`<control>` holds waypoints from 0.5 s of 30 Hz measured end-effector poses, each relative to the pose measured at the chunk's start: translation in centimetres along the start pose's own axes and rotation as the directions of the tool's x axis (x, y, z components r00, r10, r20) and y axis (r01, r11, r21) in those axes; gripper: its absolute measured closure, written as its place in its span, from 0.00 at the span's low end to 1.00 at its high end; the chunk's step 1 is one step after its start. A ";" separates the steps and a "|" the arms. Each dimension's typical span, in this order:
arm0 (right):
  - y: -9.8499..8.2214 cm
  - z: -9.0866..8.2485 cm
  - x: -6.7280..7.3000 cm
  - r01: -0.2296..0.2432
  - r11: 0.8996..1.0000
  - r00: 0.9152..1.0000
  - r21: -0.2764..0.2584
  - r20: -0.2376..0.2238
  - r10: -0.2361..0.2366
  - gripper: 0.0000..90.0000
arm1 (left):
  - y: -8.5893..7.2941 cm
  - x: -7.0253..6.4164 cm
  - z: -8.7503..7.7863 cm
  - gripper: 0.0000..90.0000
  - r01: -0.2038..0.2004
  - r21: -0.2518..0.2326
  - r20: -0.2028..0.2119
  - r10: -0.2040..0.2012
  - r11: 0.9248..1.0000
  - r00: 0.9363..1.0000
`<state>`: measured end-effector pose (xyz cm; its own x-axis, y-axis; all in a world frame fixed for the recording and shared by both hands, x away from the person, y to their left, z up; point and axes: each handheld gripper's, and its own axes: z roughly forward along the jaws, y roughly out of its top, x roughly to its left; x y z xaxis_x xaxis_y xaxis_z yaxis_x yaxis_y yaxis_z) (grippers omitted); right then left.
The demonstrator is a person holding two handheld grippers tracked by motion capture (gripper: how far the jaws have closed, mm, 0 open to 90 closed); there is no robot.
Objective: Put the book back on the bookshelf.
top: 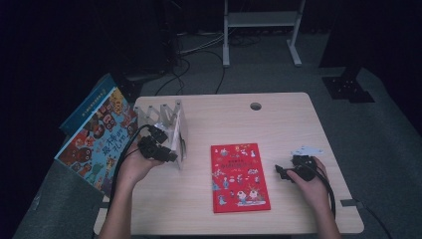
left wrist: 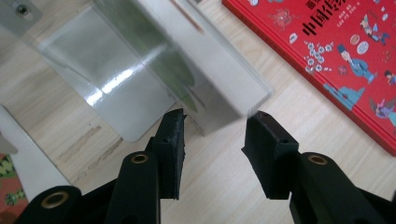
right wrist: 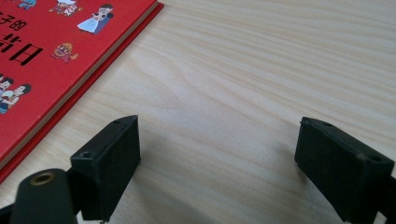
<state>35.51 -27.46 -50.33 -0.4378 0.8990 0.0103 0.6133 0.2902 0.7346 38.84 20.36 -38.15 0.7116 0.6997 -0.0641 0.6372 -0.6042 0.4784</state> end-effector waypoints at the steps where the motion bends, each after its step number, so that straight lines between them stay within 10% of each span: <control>1: 0.0 0.0 0.0 0.000 1.000 1.000 0.000 0.000 0.000 0.15 | -0.2 0.0 -0.1 0.62 -0.001 -0.002 -0.002 0.001 1.000 1.000; 15: -0.1 -0.3 0.4 0.020 1.000 1.000 0.004 -0.018 -0.020 0.17 | -2.6 -3.0 -1.1 0.60 -0.028 -0.099 0.037 0.032 0.995 0.999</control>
<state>35.09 -27.27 -50.25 -0.4620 0.8868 0.0081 0.6068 0.3095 0.7321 34.71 20.25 -38.22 0.7421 0.6653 -0.0814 0.5846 -0.5830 0.5643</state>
